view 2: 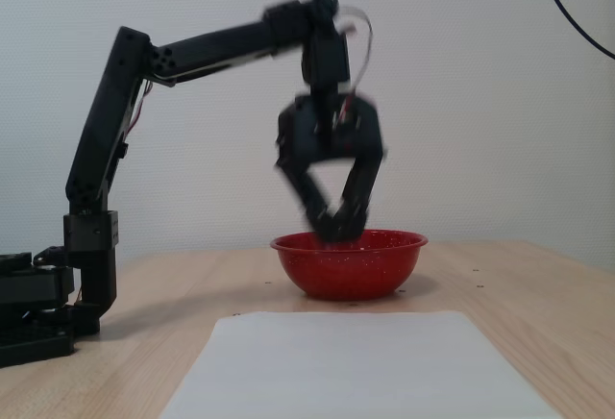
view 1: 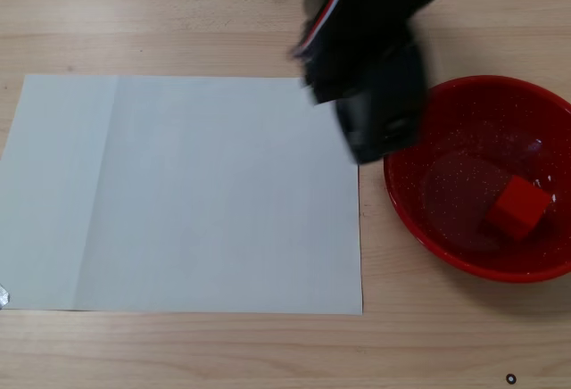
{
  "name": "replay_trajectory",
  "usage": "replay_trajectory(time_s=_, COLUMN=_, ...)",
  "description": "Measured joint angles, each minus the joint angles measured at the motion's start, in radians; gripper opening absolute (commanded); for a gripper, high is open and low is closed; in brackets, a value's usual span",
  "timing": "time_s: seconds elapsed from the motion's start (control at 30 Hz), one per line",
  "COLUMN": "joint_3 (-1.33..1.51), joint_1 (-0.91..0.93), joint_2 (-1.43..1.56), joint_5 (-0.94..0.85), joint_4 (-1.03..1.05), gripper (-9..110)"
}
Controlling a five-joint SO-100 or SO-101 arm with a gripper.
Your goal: Grasp the red cube and put it in the red bowl.
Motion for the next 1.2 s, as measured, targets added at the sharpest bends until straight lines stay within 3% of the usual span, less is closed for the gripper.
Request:
replay_trajectory(time_s=0.17, joint_3=0.344, joint_1=-0.092, joint_2=-0.002, joint_5=0.029, joint_4=-0.193, gripper=0)
replay_trajectory(time_s=0.47, joint_3=0.664, joint_1=-0.152, joint_2=0.215, joint_5=0.031, joint_4=-0.318, gripper=0)
replay_trajectory(time_s=0.97, joint_3=0.689, joint_1=-0.175, joint_2=0.247, joint_5=0.008, joint_4=-0.239, gripper=0)
replay_trajectory(time_s=1.2, joint_3=0.707, joint_1=-0.167, joint_2=0.256, joint_5=0.002, joint_4=-0.373, gripper=0)
